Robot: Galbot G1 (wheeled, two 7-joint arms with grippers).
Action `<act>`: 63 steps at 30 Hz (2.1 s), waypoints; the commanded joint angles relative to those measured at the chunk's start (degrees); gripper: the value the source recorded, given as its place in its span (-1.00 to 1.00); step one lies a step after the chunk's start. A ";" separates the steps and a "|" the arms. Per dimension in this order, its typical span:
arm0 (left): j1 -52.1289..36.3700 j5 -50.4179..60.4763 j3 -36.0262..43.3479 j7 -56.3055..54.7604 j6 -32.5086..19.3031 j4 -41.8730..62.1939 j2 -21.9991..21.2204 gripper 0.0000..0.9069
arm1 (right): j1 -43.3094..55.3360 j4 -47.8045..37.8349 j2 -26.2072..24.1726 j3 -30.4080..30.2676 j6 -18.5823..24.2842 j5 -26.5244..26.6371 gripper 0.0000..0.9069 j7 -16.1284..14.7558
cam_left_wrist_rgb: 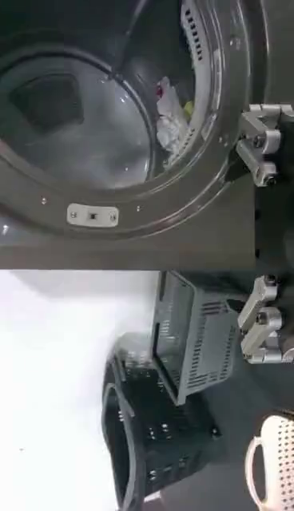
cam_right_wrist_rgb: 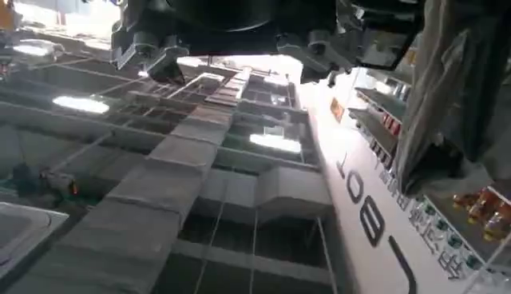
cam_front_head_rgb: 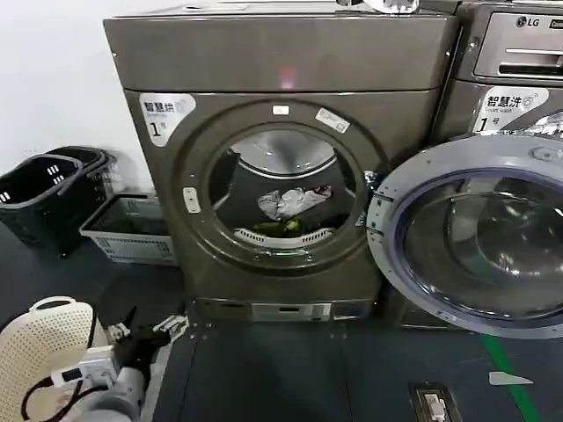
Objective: Grasp the clothes from the dryer.
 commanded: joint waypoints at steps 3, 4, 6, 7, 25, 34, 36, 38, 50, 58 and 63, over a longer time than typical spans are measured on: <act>-0.09 0.13 0.22 0.04 2.81 0.37 -0.02 1.00 | 0.14 -0.06 -0.07 0.03 0.22 0.01 1.00 0.27; -0.07 0.13 0.23 0.06 2.81 0.46 -0.01 1.00 | 0.22 -0.03 -0.04 0.01 0.18 0.02 1.00 0.29; -0.02 0.16 0.24 0.02 2.81 0.58 -0.02 1.00 | 0.27 0.00 0.02 -0.01 0.19 -0.01 1.00 0.30; 0.00 0.16 0.24 -0.02 2.81 0.58 -0.03 1.00 | 0.27 0.03 0.03 0.00 0.19 0.01 1.00 0.32; -0.23 -0.06 0.56 0.03 2.81 1.20 0.06 1.00 | -0.12 -0.37 0.11 0.60 0.21 0.02 1.00 1.31; -0.28 -0.23 0.73 0.27 2.81 1.24 0.00 1.00 | -0.52 -0.62 0.10 0.90 0.34 0.04 1.00 1.41; -0.26 -0.15 0.74 0.24 2.81 1.42 -0.03 1.00 | -0.45 -0.63 0.11 0.91 0.33 0.06 1.00 1.42; -0.16 -0.15 0.74 0.29 2.81 1.37 0.00 1.00 | -0.48 -0.71 0.15 0.89 0.35 0.06 1.00 1.41; -0.39 -0.79 0.72 0.53 2.81 1.13 0.14 1.00 | -0.82 -1.03 0.36 1.21 0.52 0.35 1.00 1.38; -0.27 -0.36 0.60 1.36 2.81 1.19 0.39 1.00 | -0.97 -1.11 0.30 1.47 0.95 2.65 1.00 1.60; -0.65 0.02 1.07 1.61 2.81 1.03 0.41 1.00 | -1.69 -2.40 0.43 2.29 2.02 3.84 1.00 2.21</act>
